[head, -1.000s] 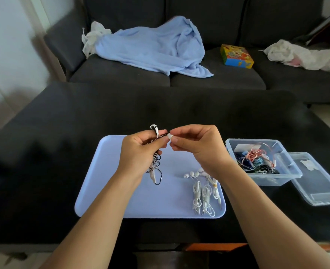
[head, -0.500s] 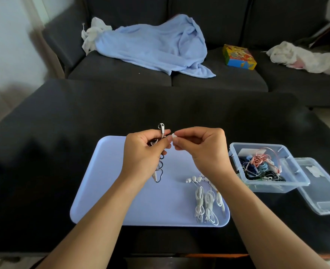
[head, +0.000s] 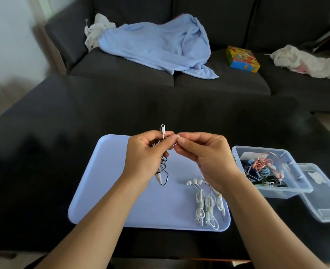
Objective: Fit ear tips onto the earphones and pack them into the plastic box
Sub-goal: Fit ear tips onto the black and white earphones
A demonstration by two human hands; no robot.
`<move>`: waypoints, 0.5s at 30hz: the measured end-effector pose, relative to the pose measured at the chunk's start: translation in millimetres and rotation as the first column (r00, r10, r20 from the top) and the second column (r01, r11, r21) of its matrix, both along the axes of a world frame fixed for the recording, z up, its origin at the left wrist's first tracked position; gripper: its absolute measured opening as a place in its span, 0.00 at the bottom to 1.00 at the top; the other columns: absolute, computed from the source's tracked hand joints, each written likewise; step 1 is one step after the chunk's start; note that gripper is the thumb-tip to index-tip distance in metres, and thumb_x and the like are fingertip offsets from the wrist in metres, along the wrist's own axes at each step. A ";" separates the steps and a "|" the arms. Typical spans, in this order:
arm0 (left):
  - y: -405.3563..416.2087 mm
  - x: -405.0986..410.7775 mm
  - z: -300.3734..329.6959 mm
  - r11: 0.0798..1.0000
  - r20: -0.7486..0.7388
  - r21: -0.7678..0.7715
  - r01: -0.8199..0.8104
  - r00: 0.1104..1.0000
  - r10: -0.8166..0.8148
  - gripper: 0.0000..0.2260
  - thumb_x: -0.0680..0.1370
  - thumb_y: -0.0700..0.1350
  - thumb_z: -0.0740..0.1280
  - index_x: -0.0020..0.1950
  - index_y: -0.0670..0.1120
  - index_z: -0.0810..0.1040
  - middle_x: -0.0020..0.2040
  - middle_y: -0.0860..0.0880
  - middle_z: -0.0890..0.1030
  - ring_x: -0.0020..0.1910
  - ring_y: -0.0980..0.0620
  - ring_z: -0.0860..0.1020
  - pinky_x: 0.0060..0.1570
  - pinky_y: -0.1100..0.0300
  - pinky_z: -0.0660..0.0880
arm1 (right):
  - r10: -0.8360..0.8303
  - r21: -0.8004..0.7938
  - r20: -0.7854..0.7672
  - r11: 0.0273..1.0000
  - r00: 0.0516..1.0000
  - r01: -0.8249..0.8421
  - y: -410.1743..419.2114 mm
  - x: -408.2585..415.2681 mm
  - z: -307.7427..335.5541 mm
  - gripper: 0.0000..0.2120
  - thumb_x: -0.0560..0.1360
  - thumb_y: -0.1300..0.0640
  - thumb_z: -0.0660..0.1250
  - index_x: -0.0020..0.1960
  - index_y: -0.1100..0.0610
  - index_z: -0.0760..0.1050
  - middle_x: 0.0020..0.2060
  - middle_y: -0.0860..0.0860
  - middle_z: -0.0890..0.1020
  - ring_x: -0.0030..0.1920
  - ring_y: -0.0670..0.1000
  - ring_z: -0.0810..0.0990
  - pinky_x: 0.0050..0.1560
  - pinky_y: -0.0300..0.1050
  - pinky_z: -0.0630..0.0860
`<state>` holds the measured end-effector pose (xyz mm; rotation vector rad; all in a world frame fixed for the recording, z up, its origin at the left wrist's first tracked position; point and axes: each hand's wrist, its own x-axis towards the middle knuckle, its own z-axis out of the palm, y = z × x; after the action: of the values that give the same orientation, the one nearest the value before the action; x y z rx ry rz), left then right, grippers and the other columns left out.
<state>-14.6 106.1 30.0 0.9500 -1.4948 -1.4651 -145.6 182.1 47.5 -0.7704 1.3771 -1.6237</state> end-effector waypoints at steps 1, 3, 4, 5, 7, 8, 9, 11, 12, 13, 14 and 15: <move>1.4 -0.7 -0.4 1.000 -0.002 0.008 -0.011 1.000 0.011 0.04 0.76 0.47 0.74 0.49 0.50 0.86 0.36 0.52 0.84 0.33 0.56 0.80 0.37 0.64 0.78 | -0.002 0.004 0.020 1.000 1.000 0.002 -0.1 0.2 0.2 0.15 0.68 0.61 0.72 0.52 0.66 0.83 0.45 0.60 0.87 0.47 0.59 0.87 0.49 0.45 0.84; 0.8 -2.6 0.1 0.999 -0.013 0.023 -0.028 1.000 0.028 0.04 0.76 0.46 0.73 0.49 0.49 0.86 0.35 0.52 0.83 0.33 0.56 0.80 0.37 0.63 0.78 | 0.005 -0.006 0.052 1.000 0.999 -0.004 -2.0 -1.1 0.4 0.15 0.68 0.60 0.72 0.53 0.66 0.83 0.45 0.61 0.86 0.48 0.60 0.87 0.49 0.45 0.84; -0.1 -2.9 -0.1 0.999 -0.014 0.033 -0.034 0.999 0.034 0.04 0.77 0.46 0.73 0.49 0.49 0.86 0.34 0.52 0.83 0.32 0.56 0.80 0.37 0.63 0.78 | 0.008 -0.006 0.053 1.000 0.999 -0.008 -3.2 -1.2 0.8 0.15 0.68 0.61 0.73 0.52 0.66 0.83 0.45 0.61 0.86 0.47 0.60 0.87 0.49 0.45 0.84; -1.1 -4.0 -0.7 0.998 -0.014 0.045 -0.036 0.999 0.037 0.04 0.77 0.46 0.73 0.49 0.49 0.86 0.34 0.52 0.83 0.32 0.56 0.79 0.36 0.63 0.77 | 0.007 -0.003 0.055 1.000 0.998 -0.007 -4.3 -2.0 1.0 0.14 0.68 0.61 0.73 0.52 0.66 0.83 0.44 0.61 0.87 0.47 0.60 0.87 0.48 0.44 0.84; -2.8 -4.5 -2.0 0.998 -0.015 0.057 -0.035 0.999 0.036 0.04 0.76 0.46 0.73 0.50 0.49 0.86 0.35 0.52 0.83 0.33 0.56 0.79 0.37 0.63 0.77 | 0.001 0.013 0.040 1.000 0.999 -0.002 -5.9 -3.2 0.1 0.11 0.70 0.63 0.73 0.52 0.66 0.83 0.43 0.60 0.87 0.46 0.59 0.87 0.47 0.44 0.84; -3.2 -4.2 -2.3 0.998 -0.006 0.046 -0.033 0.999 0.033 0.05 0.76 0.46 0.73 0.50 0.49 0.86 0.35 0.52 0.84 0.33 0.56 0.80 0.37 0.63 0.77 | -0.005 0.023 -0.002 1.000 1.000 0.005 -6.0 -3.9 -0.2 0.10 0.71 0.64 0.73 0.52 0.65 0.83 0.43 0.60 0.87 0.45 0.59 0.87 0.47 0.44 0.84; -3.9 -3.7 -2.7 0.999 0.012 0.024 -0.029 1.000 0.028 0.05 0.76 0.45 0.73 0.51 0.49 0.86 0.36 0.52 0.84 0.33 0.56 0.80 0.37 0.64 0.77 | -0.012 0.035 -0.063 0.999 0.998 0.014 -6.5 -4.4 -0.7 0.09 0.72 0.64 0.73 0.52 0.65 0.83 0.42 0.59 0.87 0.44 0.58 0.87 0.46 0.44 0.84; -4.2 -2.8 -2.9 1.000 0.044 -0.016 -0.016 0.999 0.016 0.06 0.76 0.45 0.73 0.52 0.49 0.86 0.37 0.52 0.84 0.33 0.57 0.80 0.37 0.65 0.78 | -0.032 0.045 -0.208 0.998 0.978 0.042 -6.2 -4.9 -2.2 0.08 0.73 0.64 0.74 0.51 0.64 0.84 0.40 0.57 0.87 0.41 0.55 0.87 0.45 0.44 0.84; -5.2 -1.9 -3.0 0.999 0.052 -0.031 -0.013 0.999 0.014 0.07 0.76 0.45 0.73 0.53 0.49 0.86 0.37 0.53 0.84 0.33 0.57 0.80 0.36 0.65 0.77 | -0.043 0.039 -0.282 0.998 0.958 0.056 -6.6 -4.2 -2.9 0.07 0.73 0.63 0.74 0.51 0.63 0.85 0.39 0.55 0.87 0.40 0.54 0.87 0.44 0.43 0.84; -5.8 -2.6 -4.2 0.999 0.058 -0.039 -0.009 0.998 0.012 0.07 0.75 0.45 0.74 0.53 0.49 0.86 0.37 0.53 0.84 0.32 0.58 0.79 0.36 0.65 0.77 | -0.060 0.027 -0.362 0.997 0.930 0.075 -6.1 -4.1 -4.4 0.06 0.73 0.63 0.74 0.50 0.62 0.85 0.38 0.54 0.87 0.39 0.52 0.87 0.44 0.42 0.84; -6.8 -2.4 -5.1 0.999 0.065 -0.047 -0.009 0.998 0.012 0.07 0.75 0.45 0.74 0.53 0.49 0.86 0.36 0.53 0.84 0.32 0.58 0.79 0.36 0.66 0.77 | -0.081 0.009 -0.442 0.995 0.894 0.095 -6.2 -2.9 -6.4 0.05 0.74 0.62 0.75 0.50 0.60 0.86 0.38 0.52 0.87 0.39 0.51 0.87 0.43 0.42 0.84; -7.1 -2.4 -5.7 0.998 0.071 -0.055 -0.008 0.997 0.012 0.07 0.76 0.45 0.74 0.53 0.49 0.86 0.36 0.53 0.84 0.31 0.58 0.79 0.36 0.66 0.77 | -0.104 -0.011 -0.519 0.993 0.848 0.115 -6.0 -1.7 -8.5 0.05 0.74 0.61 0.75 0.49 0.59 0.86 0.37 0.50 0.87 0.38 0.49 0.87 0.43 0.42 0.84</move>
<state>-16.9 99.0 24.3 0.9844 -1.5714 -1.3883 -147.3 176.0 39.0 -1.2001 1.8412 -1.5431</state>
